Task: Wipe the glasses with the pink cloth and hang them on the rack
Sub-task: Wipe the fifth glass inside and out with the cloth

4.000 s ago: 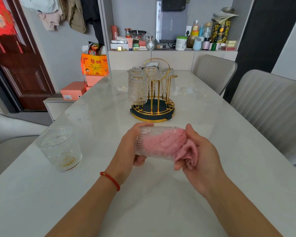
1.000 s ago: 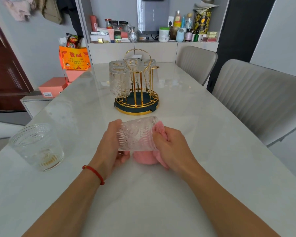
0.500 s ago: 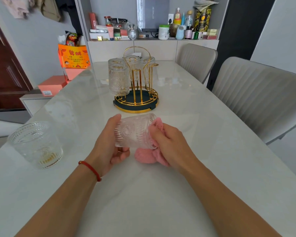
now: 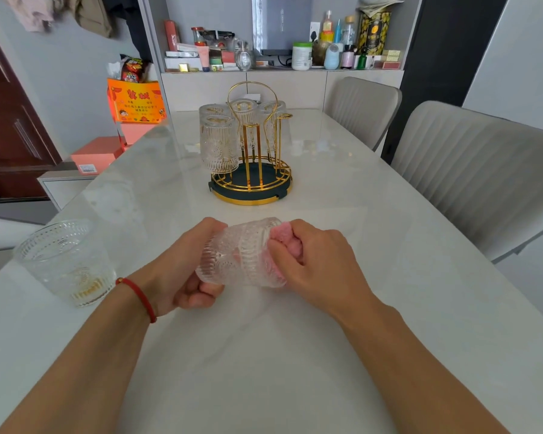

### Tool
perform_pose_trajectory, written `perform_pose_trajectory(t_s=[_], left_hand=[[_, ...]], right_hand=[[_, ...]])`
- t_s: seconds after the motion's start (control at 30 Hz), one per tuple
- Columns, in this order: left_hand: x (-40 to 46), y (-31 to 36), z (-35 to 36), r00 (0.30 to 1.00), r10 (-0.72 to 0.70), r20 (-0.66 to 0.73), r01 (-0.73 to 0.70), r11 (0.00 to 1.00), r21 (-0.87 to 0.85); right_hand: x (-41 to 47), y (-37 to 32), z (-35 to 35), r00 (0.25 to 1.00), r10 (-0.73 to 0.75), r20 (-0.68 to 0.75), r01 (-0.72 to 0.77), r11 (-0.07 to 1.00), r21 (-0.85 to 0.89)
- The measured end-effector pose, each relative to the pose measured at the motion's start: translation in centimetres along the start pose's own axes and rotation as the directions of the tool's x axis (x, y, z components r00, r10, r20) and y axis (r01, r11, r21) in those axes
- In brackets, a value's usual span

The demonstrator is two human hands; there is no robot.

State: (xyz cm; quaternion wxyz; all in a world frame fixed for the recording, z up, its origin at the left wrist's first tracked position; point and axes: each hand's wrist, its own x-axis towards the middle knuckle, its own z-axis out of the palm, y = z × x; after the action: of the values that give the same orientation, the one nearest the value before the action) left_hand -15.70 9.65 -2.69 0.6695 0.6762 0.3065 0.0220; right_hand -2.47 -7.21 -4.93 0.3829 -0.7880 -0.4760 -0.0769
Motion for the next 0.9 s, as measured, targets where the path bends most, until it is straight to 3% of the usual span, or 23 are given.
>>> perform_pose_trajectory(t_s=[0.07, 0.13, 0.2, 0.3, 0.4, 0.47, 0.57, 0.67, 0.8, 0.9], left_hand=[[-0.1, 0.0, -0.2, 0.998, -0.025, 0.049, 0.027, 0.999, -0.039], [-0.1, 0.0, 0.2, 0.997, 0.004, 0.080, 0.005, 0.994, -0.113], [0.0, 0.0, 0.9, 0.996, 0.047, 0.071, -0.032, 0.979, -0.201], [0.4, 0.0, 2.3, 0.988, 0.129, -0.085, -0.146, 0.960, -0.237], [0.3, -0.1, 2.6, 0.966, 0.106, -0.234, -0.144, 0.977, -0.155], [0.1, -0.3, 1.9, 0.986, 0.066, -0.156, -0.082, 0.992, -0.098], [-0.2, -0.2, 1.1, 1.000, -0.008, -0.028, 0.007, 0.998, -0.059], [-0.1, -0.1, 1.4, 1.000, 0.014, 0.001, -0.013, 0.992, -0.129], [0.1, 0.3, 2.7, 0.983, 0.099, -0.157, -0.130, 0.971, -0.201], [0.0, 0.3, 2.3, 0.976, 0.070, -0.208, -0.104, 0.982, -0.158]], right_hand=[[-0.1, -0.6, -0.1, 0.996, -0.071, -0.054, 0.068, 0.996, -0.054], [-0.1, -0.8, -0.1, 0.989, -0.044, -0.145, 0.042, 0.999, -0.016], [0.4, -0.5, 0.2, 0.976, 0.121, -0.183, -0.099, 0.988, 0.122], [0.8, -0.1, 0.6, 0.940, 0.341, -0.027, -0.306, 0.873, 0.379], [0.4, 0.3, 0.3, 0.973, 0.221, 0.060, -0.229, 0.934, 0.274], [0.2, 0.5, -0.5, 0.997, 0.055, 0.045, -0.059, 0.994, 0.093], [0.2, 0.4, -1.1, 0.992, -0.122, -0.012, 0.120, 0.983, -0.137], [0.2, 0.1, -0.7, 0.992, -0.035, -0.124, 0.033, 0.999, -0.021], [0.5, 0.2, 0.4, 0.960, 0.254, -0.114, -0.211, 0.931, 0.299], [0.1, 0.1, 0.1, 0.989, 0.144, -0.016, -0.136, 0.962, 0.235]])
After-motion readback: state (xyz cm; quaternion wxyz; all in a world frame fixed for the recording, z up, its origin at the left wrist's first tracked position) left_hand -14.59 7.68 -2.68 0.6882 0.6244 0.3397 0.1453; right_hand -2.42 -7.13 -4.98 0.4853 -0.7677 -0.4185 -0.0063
